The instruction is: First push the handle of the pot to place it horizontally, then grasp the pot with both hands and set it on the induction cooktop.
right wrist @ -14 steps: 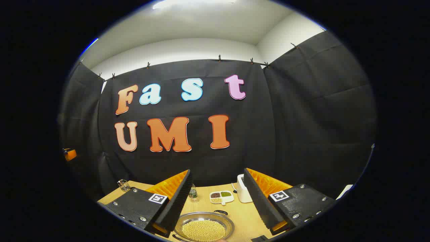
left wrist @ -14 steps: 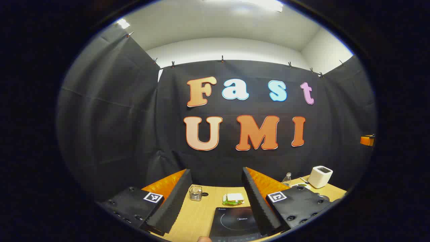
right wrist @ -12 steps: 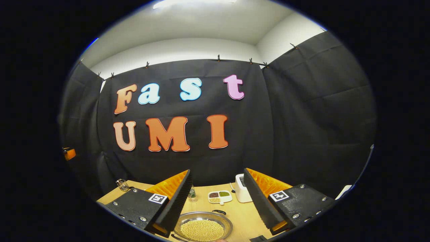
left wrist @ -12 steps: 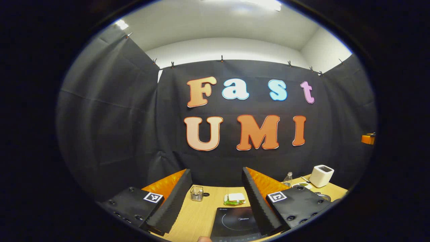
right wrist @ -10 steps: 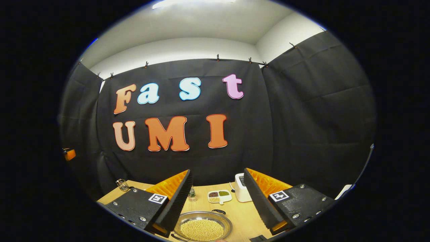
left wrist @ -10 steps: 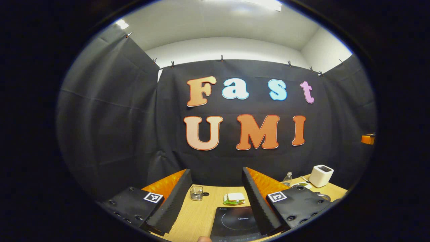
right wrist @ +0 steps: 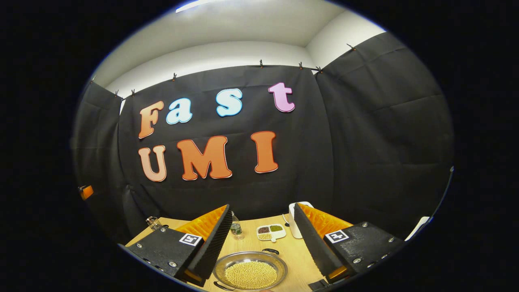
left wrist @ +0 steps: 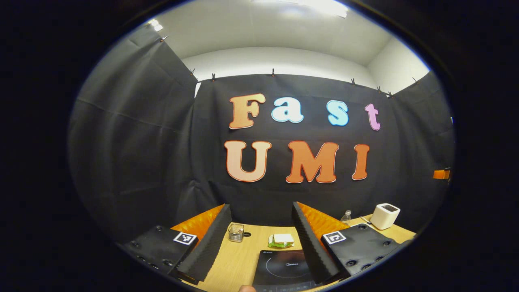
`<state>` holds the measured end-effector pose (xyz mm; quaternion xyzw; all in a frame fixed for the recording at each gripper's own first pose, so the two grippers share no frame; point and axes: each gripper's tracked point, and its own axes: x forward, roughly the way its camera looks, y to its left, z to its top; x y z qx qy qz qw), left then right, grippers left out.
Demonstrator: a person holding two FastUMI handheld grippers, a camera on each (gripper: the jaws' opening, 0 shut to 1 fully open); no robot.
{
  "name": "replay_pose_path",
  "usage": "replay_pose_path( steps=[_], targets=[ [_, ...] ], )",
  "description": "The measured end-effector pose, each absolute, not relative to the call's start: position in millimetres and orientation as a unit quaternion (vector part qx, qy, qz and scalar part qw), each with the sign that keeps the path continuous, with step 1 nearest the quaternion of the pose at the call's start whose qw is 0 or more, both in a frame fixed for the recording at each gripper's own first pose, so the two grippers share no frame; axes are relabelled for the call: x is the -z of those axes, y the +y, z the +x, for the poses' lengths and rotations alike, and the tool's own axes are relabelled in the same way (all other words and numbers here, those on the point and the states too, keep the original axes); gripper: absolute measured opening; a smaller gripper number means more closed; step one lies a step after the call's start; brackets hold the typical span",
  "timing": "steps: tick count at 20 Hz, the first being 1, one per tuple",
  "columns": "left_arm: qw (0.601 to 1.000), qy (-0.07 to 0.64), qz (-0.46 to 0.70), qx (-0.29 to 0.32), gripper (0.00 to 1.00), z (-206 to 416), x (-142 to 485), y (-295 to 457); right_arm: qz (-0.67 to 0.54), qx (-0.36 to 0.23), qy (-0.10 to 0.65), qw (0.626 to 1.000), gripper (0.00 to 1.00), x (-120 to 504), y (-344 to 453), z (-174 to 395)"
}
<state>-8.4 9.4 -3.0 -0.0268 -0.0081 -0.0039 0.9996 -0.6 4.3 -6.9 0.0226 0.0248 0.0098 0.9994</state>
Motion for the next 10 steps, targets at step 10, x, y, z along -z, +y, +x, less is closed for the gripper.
replay_pose_path(
  steps=[10],
  targets=[
    [1.000, -0.002, -0.021, -0.003, 0.97, -1, 14, 9, -0.008, -0.044, 0.043, 0.998, 0.84, 45, 33, 3]
  ],
)
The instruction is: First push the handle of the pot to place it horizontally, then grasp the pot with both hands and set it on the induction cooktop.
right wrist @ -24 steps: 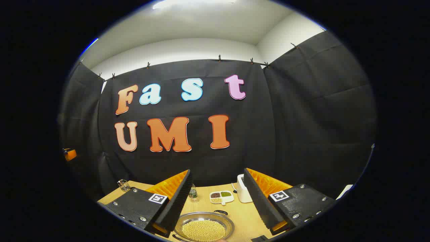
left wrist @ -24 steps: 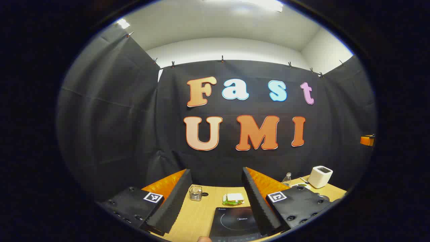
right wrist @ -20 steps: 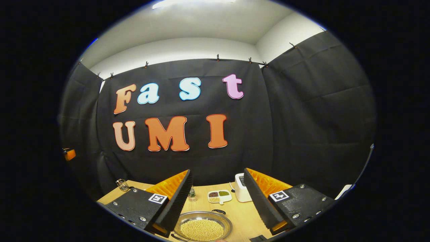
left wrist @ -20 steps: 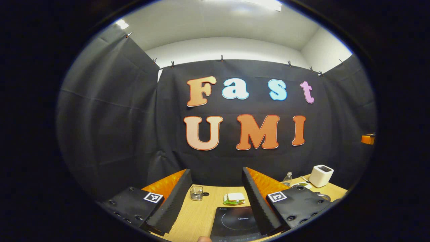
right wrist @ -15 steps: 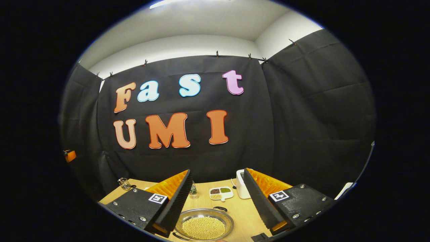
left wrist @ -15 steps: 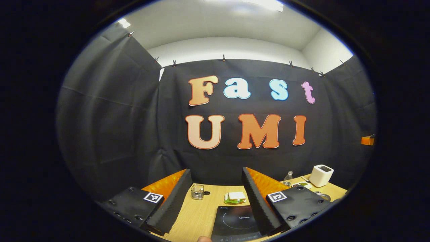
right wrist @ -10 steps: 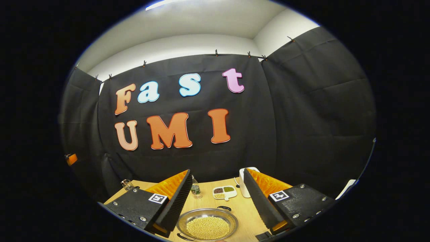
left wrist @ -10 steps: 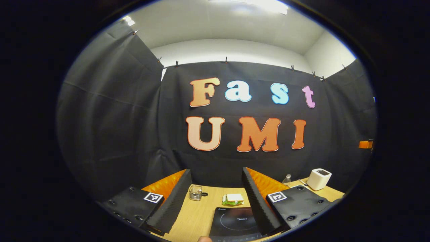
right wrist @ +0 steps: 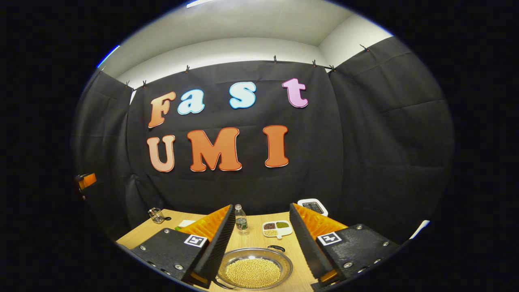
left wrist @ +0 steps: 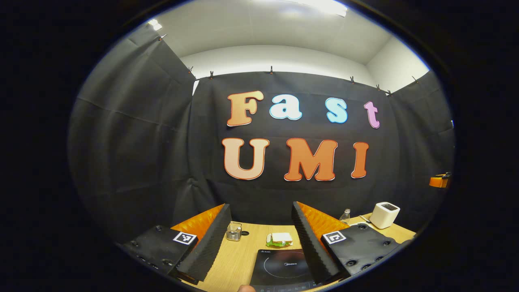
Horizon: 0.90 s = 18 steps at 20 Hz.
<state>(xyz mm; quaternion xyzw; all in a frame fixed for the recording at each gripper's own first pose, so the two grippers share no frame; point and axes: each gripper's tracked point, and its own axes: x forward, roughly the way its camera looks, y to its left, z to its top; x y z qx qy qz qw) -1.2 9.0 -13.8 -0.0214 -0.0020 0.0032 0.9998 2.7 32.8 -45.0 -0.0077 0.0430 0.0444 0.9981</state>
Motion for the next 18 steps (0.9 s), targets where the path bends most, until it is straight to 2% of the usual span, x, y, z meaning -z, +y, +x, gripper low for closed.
replay_pose_path(
  steps=[1, 3, 4, 5, 8, 9, 13, 18],
  targets=[
    [1.000, -0.002, -0.021, -0.005, 0.97, -1, 14, 11, -0.011, -0.044, 0.046, 0.998, 0.81, 52, 34, 3],
    [1.000, 0.000, -0.021, -0.009, 0.97, -2, 16, 11, -0.019, -0.045, 0.058, 0.997, 0.60, 70, 35, 4],
    [1.000, 0.002, -0.021, -0.010, 0.97, -2, 18, 12, -0.024, -0.049, 0.069, 0.996, 0.59, 81, 37, 5],
    [1.000, 0.002, -0.020, -0.012, 0.97, -1, 17, 13, -0.029, -0.055, 0.082, 0.995, 0.51, 93, 40, 4],
    [1.000, -0.002, -0.017, -0.017, 0.97, -2, 18, 17, -0.033, -0.069, 0.124, 0.989, 0.34, 129, 46, 1],
    [1.000, -0.002, -0.017, -0.018, 0.97, -2, 18, 15, -0.036, -0.076, 0.138, 0.987, 0.25, 142, 48, -1],
    [1.000, 0.002, -0.014, -0.016, 0.97, 0, 22, 11, -0.032, -0.091, 0.194, 0.976, 0.02, 190, 52, -13],
    [1.000, 0.010, -0.004, -0.014, 0.97, -1, 32, 5, -0.045, -0.103, 0.254, 0.961, 0.00, 246, 56, -38]
  ],
)
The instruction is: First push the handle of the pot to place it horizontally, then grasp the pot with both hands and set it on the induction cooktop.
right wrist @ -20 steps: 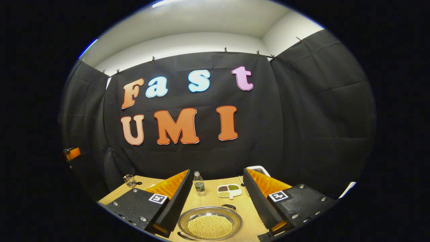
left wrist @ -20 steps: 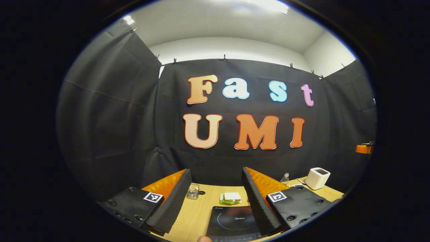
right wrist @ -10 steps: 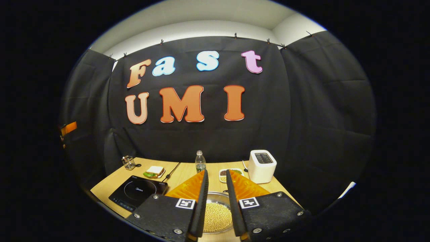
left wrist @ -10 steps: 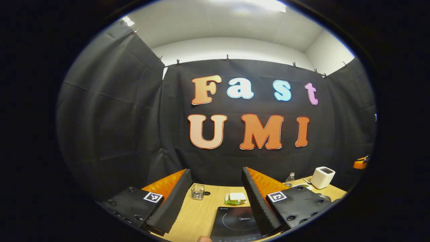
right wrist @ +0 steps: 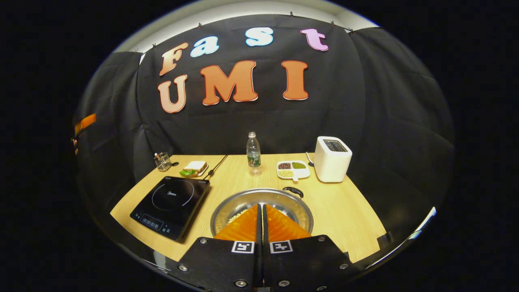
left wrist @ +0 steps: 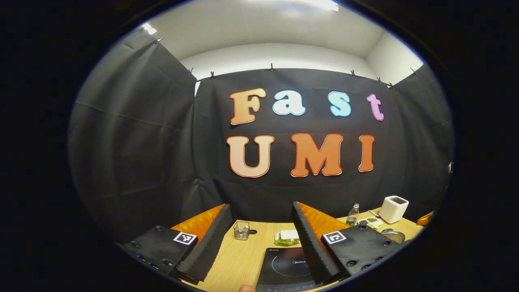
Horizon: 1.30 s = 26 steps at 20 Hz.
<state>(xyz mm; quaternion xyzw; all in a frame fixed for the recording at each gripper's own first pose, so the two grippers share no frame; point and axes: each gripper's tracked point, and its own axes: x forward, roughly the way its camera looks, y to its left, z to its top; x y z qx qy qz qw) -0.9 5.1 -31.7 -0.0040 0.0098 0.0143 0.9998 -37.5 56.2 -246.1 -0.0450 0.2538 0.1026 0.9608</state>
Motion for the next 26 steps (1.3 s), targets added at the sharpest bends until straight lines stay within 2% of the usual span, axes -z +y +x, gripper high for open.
replay_pose_path(
  steps=[13, 26],
  targets=[
    [0.999, 0.033, -0.015, -0.009, 0.97, 5, 52, -4, -0.048, -0.136, 0.354, 0.924, 0.00, 346, 74, -105],
    [1.000, 0.024, -0.008, 0.008, 0.97, -10, 41, -12, -0.047, -0.162, 0.408, 0.897, 0.00, 412, 102, -122]
  ],
)
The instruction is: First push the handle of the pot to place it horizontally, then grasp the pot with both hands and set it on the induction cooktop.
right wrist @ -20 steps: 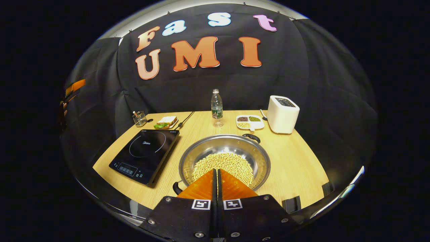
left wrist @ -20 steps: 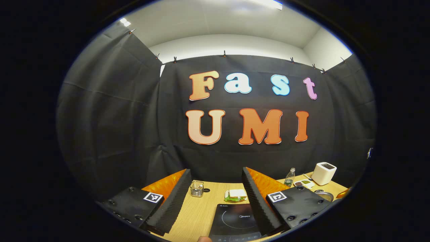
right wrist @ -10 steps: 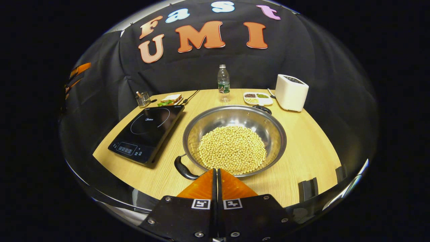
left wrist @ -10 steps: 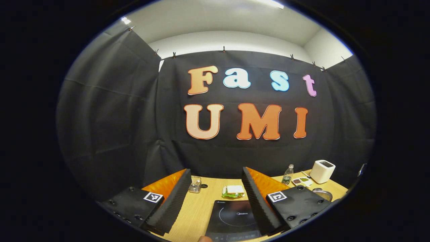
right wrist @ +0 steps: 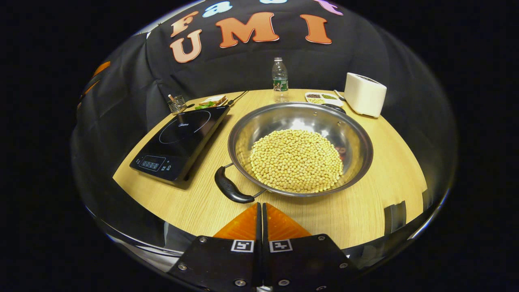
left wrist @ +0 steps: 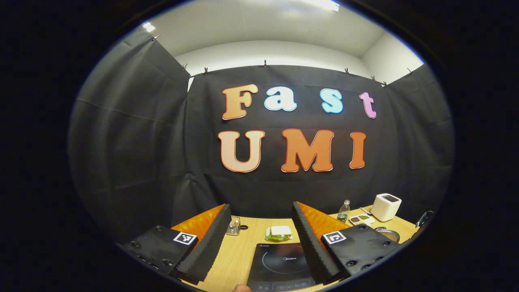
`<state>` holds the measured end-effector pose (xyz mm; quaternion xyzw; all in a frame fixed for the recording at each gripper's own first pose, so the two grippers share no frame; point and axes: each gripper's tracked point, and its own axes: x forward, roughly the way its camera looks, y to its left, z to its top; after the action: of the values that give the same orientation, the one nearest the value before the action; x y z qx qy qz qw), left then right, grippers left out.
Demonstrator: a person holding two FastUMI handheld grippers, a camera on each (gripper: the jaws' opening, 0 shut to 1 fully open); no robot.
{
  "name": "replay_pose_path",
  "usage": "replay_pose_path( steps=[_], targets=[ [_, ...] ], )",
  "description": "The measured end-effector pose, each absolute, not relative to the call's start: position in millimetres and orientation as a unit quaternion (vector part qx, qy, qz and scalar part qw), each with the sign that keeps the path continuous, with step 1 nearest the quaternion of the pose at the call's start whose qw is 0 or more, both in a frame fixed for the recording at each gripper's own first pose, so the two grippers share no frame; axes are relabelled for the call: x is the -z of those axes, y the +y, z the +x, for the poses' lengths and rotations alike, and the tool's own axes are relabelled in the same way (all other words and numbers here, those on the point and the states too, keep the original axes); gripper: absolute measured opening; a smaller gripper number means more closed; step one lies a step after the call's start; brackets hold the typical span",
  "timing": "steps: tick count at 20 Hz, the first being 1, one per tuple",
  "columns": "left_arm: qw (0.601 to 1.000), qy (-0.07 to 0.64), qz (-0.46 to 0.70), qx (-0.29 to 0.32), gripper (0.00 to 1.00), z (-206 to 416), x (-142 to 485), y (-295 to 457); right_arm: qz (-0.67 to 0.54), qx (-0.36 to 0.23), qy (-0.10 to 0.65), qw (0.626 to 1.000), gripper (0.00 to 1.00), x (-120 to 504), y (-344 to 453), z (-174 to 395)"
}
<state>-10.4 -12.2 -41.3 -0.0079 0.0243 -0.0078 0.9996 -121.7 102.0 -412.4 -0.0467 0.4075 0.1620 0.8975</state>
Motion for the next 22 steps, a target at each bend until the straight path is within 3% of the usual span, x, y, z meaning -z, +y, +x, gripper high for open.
replay_pose_path(
  steps=[6, 22],
  targets=[
    [1.000, 0.027, -0.007, -0.005, 0.97, -5, 45, -1, -0.072, -0.145, 0.392, 0.905, 0.00, 413, 107, -109],
    [0.999, 0.030, 0.002, -0.025, 0.97, 8, 53, 23, -0.048, -0.182, 0.410, 0.892, 0.00, 434, 176, -99]
  ],
)
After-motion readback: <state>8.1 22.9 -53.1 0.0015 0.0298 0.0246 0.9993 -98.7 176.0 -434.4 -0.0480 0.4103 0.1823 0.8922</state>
